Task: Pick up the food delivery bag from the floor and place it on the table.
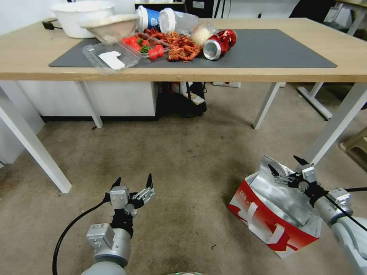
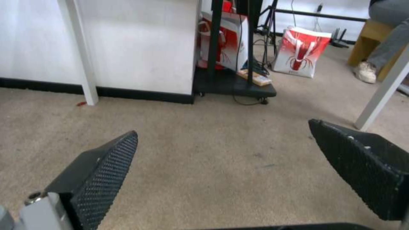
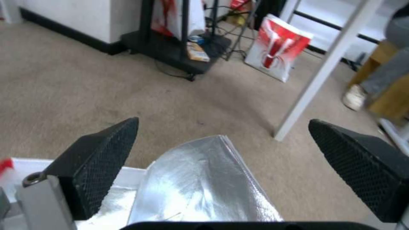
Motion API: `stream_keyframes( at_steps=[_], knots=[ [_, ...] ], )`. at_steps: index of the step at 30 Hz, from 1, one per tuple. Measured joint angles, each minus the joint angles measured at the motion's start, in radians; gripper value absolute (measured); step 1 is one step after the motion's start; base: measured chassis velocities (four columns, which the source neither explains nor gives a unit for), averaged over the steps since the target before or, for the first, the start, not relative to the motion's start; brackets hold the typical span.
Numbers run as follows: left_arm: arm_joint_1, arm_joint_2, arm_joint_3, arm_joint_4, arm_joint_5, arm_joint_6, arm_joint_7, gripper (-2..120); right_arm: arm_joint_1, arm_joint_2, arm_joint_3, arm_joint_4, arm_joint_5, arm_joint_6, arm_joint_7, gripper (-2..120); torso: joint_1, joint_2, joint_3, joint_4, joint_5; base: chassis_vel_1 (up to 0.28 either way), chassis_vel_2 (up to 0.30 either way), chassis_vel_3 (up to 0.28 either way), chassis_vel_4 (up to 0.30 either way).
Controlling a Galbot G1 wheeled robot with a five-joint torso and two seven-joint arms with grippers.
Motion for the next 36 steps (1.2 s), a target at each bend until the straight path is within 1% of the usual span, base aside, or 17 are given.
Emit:
stream_keyframes(
  at_steps=[2,4,7,8,11,12,15,19,22,28,31,35,36],
  knots=[
    [-0.005,0.005,-0.005,0.006,0.002,-0.001,0.012,100,0.035,-0.027,-0.025,-0.059,0.003,0.037,-0.022,100,0.0,0.0,0.0,0.0,0.0,0.0,0.0,0.0,0.0],
    [-0.007,0.009,-0.008,0.007,0.002,-0.001,0.017,100,0.05,-0.036,-0.033,-0.081,0.004,0.048,-0.029,100,0.0,0.0,0.0,0.0,-0.0001,0.0,0.0,0.0,0.0],
    [-0.008,0.018,-0.018,0.012,0.004,0.001,0.033,100,0.104,-0.059,-0.062,-0.149,0.003,0.08,-0.047,100,0.0,0.0,0.0,0.0,-0.0001,0.0,0.0,0.0,0.0],
    [-0.008,0.018,-0.018,0.012,0.004,0.001,0.033,100,0.104,-0.059,-0.062,-0.149,0.003,0.08,-0.047,100,0.0,0.0,0.0,0.0,-0.0001,0.0,0.0,0.0,0.0],
    [-0.008,0.013,-0.016,0.021,0.015,-0.001,0.036,100,0.159,-0.08,-0.104,-0.217,-0.001,0.106,-0.051,100,0.0,0.0,0.0,-0.0002,-0.0001,0.0,0.0,0.0,0.0],
    [-0.008,0.013,-0.016,0.021,0.015,-0.001,0.036,100,0.159,-0.08,-0.104,-0.217,-0.001,0.106,-0.051,100,0.0,0.0,0.0,-0.0002,-0.0001,0.0,0.0,0.0,0.0],
    [-0.017,0.013,-0.015,0.027,0.018,-0.003,0.036,100,0.221,-0.1,-0.15,-0.28,-0.016,0.132,-0.081,100,0.0,0.0,0.0,0.0001,0.0,0.0,0.0,0.0,0.0],
    [-0.021,0.014,-0.018,0.027,0.017,-0.003,0.036,100,0.249,-0.109,-0.169,-0.303,-0.025,0.141,-0.092,100,0.0,0.0,0.0,0.0001,0.0,0.0,0.0,0.0,0.0],
    [-0.024,0.017,-0.024,0.027,0.014,-0.002,0.035,100,0.304,-0.131,-0.211,-0.348,-0.027,0.155,-0.113,100,0.0,0.0,0.0,0.0,0.0,0.0,0.0,0.0,0.0],
    [-0.025,0.017,-0.026,0.03,0.014,-0.002,0.03,100,0.343,-0.146,-0.24,-0.382,-0.037,0.16,-0.14,100,0.0,0.0,0.0,0.0,-0.0002,0.0,0.0,0.0,0.0],
    [-0.026,0.017,-0.028,0.039,0.015,-0.007,0.026,100,0.397,-0.159,-0.278,-0.434,-0.078,0.166,-0.191,100,0.0,0.0,0.0,0.0001,-0.0001,0.0,0.0,0.0,0.0],
    [-0.029,0.016,-0.03,0.042,0.015,-0.01,0.022,100,0.434,-0.165,-0.308,-0.467,-0.105,0.167,-0.227,100,0.0,0.0,0.0,0.0,-0.0003,0.0,0.0,0.0,0.0],
    [-0.031,0.013,-0.032,0.044,0.015,-0.011,0.02,100,0.463,-0.167,-0.336,-0.492,-0.115,0.167,-0.254,100,0.0,0.0,0.0,-0.0002,-0.0002,0.0,0.0,0.0,0.0]
  ],
)
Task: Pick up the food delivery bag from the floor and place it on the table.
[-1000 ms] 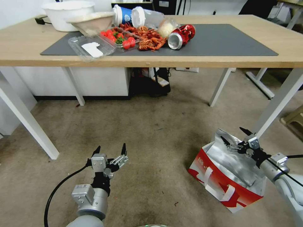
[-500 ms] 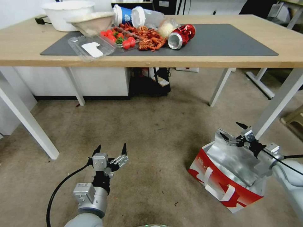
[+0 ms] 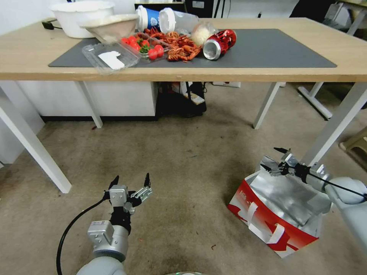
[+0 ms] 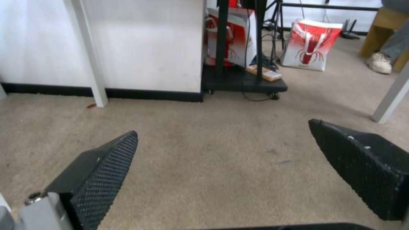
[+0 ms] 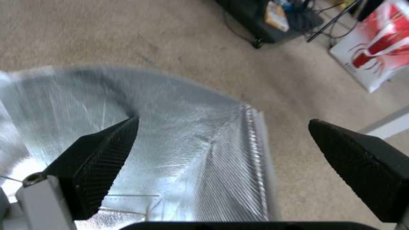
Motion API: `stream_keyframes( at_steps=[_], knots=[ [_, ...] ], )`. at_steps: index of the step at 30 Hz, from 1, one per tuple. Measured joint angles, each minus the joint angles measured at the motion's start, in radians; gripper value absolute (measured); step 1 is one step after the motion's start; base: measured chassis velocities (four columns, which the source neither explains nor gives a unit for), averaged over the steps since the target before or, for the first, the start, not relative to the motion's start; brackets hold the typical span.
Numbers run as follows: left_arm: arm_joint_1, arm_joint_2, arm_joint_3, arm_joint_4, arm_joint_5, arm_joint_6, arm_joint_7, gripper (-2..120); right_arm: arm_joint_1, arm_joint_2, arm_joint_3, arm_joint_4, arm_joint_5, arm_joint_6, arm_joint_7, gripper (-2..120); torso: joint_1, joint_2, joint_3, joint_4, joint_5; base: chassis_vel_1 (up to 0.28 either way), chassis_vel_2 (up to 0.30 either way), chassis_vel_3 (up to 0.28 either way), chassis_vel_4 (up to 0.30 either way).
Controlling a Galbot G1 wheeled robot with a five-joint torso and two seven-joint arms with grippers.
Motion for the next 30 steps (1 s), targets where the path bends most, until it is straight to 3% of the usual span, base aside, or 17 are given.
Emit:
stream_keyframes(
  at_steps=[7,15,20,30],
  knots=[
    [0.005,-0.015,-0.004,0.014,0.006,-0.003,-0.007,100,0.136,0.021,-0.119,-0.124,-0.058,0.0,-0.065,100,0.0,0.0,0.0,0.0004,-0.0001,0.0,0.0,0.0,0.0],
    [-0.003,-0.016,-0.004,0.028,0.001,-0.008,-0.013,100,0.139,0.028,-0.112,-0.162,-0.12,-0.018,-0.083,100,0.0,0.0,0.0,0.0,0.0,0.0,0.0,0.0,0.0],
    [-0.01,-0.018,-0.001,0.031,-0.001,-0.008,-0.013,100,0.133,0.024,-0.11,-0.168,-0.104,-0.035,-0.084,89,0.0,0.0,0.0,0.0002,0.0,0.0,0.0,0.0,0.0],
    [-0.005,-0.021,-0.003,0.028,-0.001,-0.008,-0.012,100,0.15,0.013,-0.121,-0.199,-0.075,-0.025,-0.096,52,0.0,0.0,0.0,0.0002,0.0,0.0,0.0,0.0,0.0]
  ],
)
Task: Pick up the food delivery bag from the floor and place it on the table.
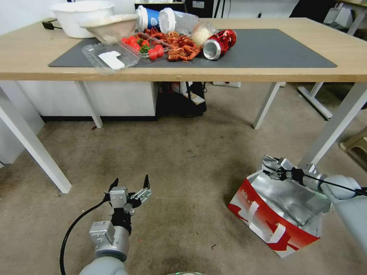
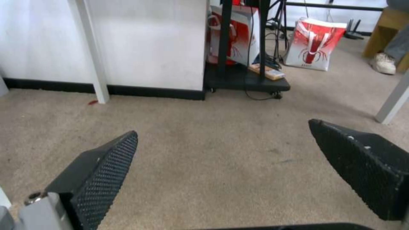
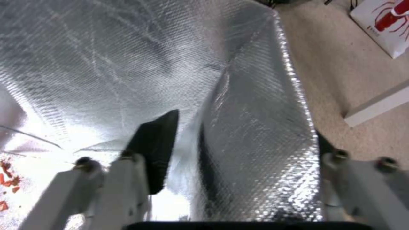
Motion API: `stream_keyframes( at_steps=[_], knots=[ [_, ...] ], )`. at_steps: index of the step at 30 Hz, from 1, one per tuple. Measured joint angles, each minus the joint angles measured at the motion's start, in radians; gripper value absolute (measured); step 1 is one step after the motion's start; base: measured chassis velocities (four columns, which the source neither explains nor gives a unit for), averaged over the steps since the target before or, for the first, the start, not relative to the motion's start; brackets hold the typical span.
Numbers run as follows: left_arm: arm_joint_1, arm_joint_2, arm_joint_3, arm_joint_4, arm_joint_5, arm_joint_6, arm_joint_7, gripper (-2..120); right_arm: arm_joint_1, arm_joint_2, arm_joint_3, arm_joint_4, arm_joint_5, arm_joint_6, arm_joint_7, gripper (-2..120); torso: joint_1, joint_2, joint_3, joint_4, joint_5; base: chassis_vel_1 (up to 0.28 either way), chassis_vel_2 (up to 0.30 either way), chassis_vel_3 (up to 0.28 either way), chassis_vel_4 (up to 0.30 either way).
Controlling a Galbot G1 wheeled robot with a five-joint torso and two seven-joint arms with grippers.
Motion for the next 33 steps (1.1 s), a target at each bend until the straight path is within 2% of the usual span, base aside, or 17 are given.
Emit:
stream_keyframes(
  at_steps=[5,6,9,10,13,18,25,29,33],
  knots=[
    [0.004,-0.004,-0.001,-0.007,0.003,-0.001,0.001,100,0.005,0.0,-0.007,-0.006,0.013,0.007,-0.013,30,0.0,0.0,0.0,0.0,0.0,0.0,0.0,0.0,0.0],
    [0.004,-0.004,-0.001,-0.007,0.003,-0.001,0.001,100,0.005,0.0,-0.007,-0.006,0.013,0.007,-0.013,30,0.0,0.0,0.0,0.0,0.0,0.0,0.0,0.0,0.0],
    [0.006,-0.006,-0.002,-0.009,0.004,-0.006,-0.002,100,0.004,0.005,-0.008,-0.007,0.016,0.013,-0.019,14,0.0,0.0,0.0,0.0001,0.0,0.0,0.0,0.0,0.0],
    [0.006,-0.006,-0.002,-0.009,0.004,-0.006,-0.002,100,0.004,0.005,-0.008,-0.007,0.016,0.013,-0.019,14,0.0,0.0,0.0,0.0001,0.0,0.0,0.0,0.0,0.0],
    [0.008,-0.008,-0.002,-0.011,0.005,-0.009,-0.003,100,-0.001,0.008,0.0,-0.004,0.025,0.014,-0.039,3,0.0,0.0,0.0,0.0,0.0001,0.0,0.0,0.0,0.0],
    [0.011,-0.01,-0.001,-0.011,0.006,-0.012,-0.004,100,-0.015,0.003,0.011,0.016,0.056,0.021,-0.065,0,0.0,0.0,0.0,0.0001,0.0002,0.0,0.0,0.0,0.0],
    [0.012,-0.01,0.006,-0.015,0.0,-0.01,-0.013,100,-0.094,-0.029,0.044,0.148,0.2,0.013,-0.18,0,0.0,0.0,0.0,0.0,0.0,0.0,0.0,0.0,0.0],
    [0.01,-0.009,0.005,-0.012,-0.002,-0.01,-0.013,100,-0.128,-0.04,0.055,0.207,0.275,-0.01,-0.209,0,0.0,0.0,0.0,0.0,0.0,0.0,0.0,0.0,0.0],
    [0.004,-0.002,0.0,-0.006,-0.004,-0.014,0.0,100,-0.17,-0.058,0.089,0.298,0.353,-0.073,-0.284,0,0.0,0.0,0.0,-0.0002,0.0,0.0,0.0,0.0,0.0]
  ],
)
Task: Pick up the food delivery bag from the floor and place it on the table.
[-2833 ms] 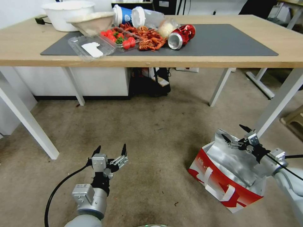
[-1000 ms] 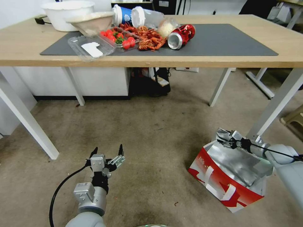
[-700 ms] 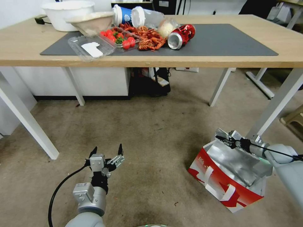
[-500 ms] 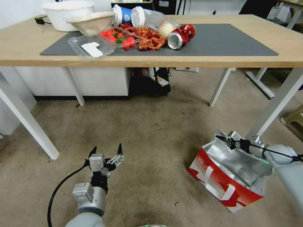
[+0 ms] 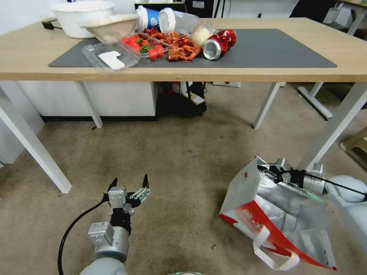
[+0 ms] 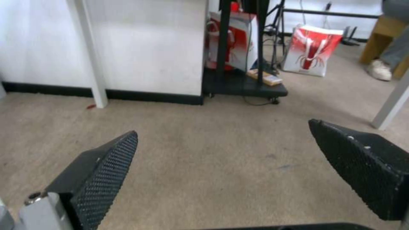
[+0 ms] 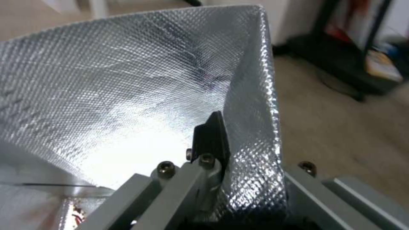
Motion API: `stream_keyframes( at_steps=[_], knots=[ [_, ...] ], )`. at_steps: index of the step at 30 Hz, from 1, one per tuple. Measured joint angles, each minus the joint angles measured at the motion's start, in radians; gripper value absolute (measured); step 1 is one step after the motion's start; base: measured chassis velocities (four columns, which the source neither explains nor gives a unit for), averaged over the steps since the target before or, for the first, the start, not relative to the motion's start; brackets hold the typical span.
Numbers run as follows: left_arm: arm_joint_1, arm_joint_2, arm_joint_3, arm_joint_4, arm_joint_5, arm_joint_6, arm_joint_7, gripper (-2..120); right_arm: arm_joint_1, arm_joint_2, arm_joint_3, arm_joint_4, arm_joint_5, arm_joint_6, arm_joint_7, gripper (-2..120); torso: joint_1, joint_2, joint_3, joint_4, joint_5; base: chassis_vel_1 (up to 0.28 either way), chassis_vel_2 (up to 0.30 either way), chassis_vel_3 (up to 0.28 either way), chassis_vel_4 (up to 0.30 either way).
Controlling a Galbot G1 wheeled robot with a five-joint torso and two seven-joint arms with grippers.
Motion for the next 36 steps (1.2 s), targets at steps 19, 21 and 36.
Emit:
stream_keyframes(
  at_steps=[19,21,36],
  knots=[
    [-0.002,0.012,-0.015,-0.024,-0.034,0.004,0.049,100,-0.137,-0.049,0.105,0.311,0.513,-0.265,-0.156,0,0.0,0.0,0.0,0.0003,0.0,0.0,0.0,0.0,0.0],
    [-0.001,0.011,-0.015,-0.027,-0.034,0.009,0.052,100,-0.156,-0.049,0.116,0.343,0.573,-0.292,-0.154,0,0.0,0.0,0.0,0.0002,0.0,0.0,0.0,0.0,0.0],
    [-0.017,0.018,-0.018,-0.024,-0.051,0.023,0.036,100,-0.232,-0.029,0.148,0.408,0.652,-0.331,-0.149,0,0.0,0.0,0.0,0.0002,0.0,0.0,0.0,0.0,0.0]
  ],
)
